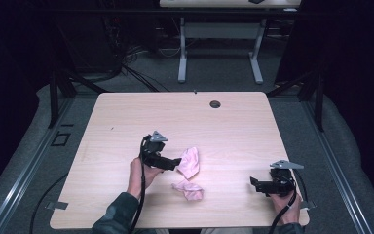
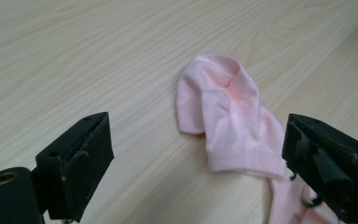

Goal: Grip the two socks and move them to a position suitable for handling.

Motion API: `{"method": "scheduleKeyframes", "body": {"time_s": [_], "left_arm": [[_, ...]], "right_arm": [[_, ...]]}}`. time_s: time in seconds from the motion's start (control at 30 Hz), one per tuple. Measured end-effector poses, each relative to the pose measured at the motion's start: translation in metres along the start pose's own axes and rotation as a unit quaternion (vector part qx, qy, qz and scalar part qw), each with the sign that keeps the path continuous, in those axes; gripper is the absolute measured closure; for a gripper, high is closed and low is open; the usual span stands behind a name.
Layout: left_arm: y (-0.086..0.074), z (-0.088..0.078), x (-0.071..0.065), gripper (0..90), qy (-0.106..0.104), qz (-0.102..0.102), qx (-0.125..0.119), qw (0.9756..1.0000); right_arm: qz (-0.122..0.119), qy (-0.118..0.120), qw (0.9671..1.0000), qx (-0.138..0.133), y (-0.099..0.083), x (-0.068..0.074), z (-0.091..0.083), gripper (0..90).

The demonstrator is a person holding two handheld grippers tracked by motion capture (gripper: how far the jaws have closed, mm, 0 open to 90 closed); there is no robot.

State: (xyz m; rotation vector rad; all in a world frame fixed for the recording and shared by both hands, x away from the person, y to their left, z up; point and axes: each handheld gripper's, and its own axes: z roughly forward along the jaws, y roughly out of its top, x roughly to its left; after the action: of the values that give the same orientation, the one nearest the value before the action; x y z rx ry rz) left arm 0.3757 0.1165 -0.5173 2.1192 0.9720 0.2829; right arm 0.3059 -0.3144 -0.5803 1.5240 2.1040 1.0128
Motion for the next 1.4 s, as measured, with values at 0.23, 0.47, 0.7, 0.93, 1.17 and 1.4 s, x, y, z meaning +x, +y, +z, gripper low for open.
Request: {"method": "scheduleKeyframes", "body": {"time_s": [0.23,0.47,0.7,0.93,1.17,1.4], "left_arm": [[-0.024,-0.029,0.003,8.0,0.003,-0.005,-0.011,0.9999],[-0.040,-0.031,-0.013,16.5,-0.024,0.008,-0.002,0.9997],[-0.056,-0.017,-0.036,31.4,-0.069,0.046,0.038,0.9958],[-0.061,-0.002,-0.049,48.7,-0.084,0.067,0.056,0.9926],[-0.062,0.010,-0.054,63.0,-0.096,0.092,0.071,0.9886],[-0.061,0.021,-0.061,85.1,-0.093,0.111,0.075,0.9866]], "right_arm": [[-0.022,0.063,0.9977,-0.012,0.019,0.040,-0.015,6.8],[-0.072,0.105,0.9919,-0.005,0.030,0.088,-0.015,15.9],[-0.127,0.146,0.9810,0.014,0.029,0.128,-0.005,32.5],[-0.170,0.198,0.9654,0.014,0.047,0.165,0.000,45.1],[-0.194,0.205,0.9583,0.044,0.046,0.180,0.017,67.9],[-0.170,0.217,0.9605,0.040,0.043,0.168,0.024,88.0]]}}
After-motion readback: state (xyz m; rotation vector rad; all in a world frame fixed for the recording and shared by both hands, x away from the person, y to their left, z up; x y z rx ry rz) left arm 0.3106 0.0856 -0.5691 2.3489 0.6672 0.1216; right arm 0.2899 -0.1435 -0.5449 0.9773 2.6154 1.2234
